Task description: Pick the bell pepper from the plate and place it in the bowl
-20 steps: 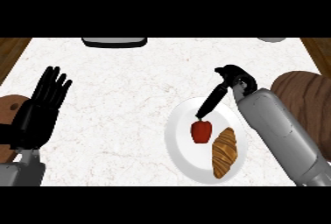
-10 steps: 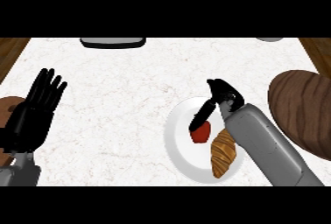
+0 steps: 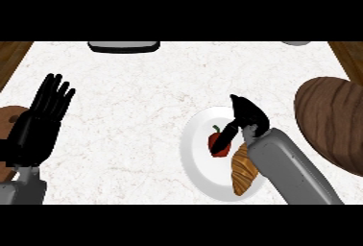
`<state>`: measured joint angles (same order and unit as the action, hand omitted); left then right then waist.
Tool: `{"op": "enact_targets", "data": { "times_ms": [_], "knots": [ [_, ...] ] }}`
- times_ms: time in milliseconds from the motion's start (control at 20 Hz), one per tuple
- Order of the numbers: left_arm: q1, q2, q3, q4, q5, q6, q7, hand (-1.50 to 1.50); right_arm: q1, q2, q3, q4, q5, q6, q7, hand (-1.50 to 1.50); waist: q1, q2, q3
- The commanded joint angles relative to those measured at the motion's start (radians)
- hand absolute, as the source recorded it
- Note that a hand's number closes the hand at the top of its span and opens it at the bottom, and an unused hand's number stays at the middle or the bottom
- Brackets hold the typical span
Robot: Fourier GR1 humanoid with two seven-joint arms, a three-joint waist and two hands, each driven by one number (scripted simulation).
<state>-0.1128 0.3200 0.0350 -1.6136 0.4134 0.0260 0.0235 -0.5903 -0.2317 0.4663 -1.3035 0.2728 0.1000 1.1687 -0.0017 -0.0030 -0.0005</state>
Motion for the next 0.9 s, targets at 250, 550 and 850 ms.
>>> {"op": "enact_targets", "data": {
  "times_ms": [250,550,850],
  "knots": [
    [-0.019,-0.011,0.022,0.043,-0.012,-0.022,-0.005,0.00,0.040,0.066,-0.012,0.077,0.067,0.016,0.108,-1.50,0.003,0.002,0.000],
    [-0.004,-0.062,-0.025,-0.025,-0.068,0.033,0.014,0.00,0.036,0.056,-0.061,0.125,0.064,0.066,0.068,-1.50,0.004,0.001,0.001],
    [-0.016,-0.045,0.004,-0.005,-0.054,-0.004,0.023,0.00,-0.019,0.131,-0.021,0.203,0.113,0.114,0.043,1.50,0.010,0.003,0.000]
  ]
}}
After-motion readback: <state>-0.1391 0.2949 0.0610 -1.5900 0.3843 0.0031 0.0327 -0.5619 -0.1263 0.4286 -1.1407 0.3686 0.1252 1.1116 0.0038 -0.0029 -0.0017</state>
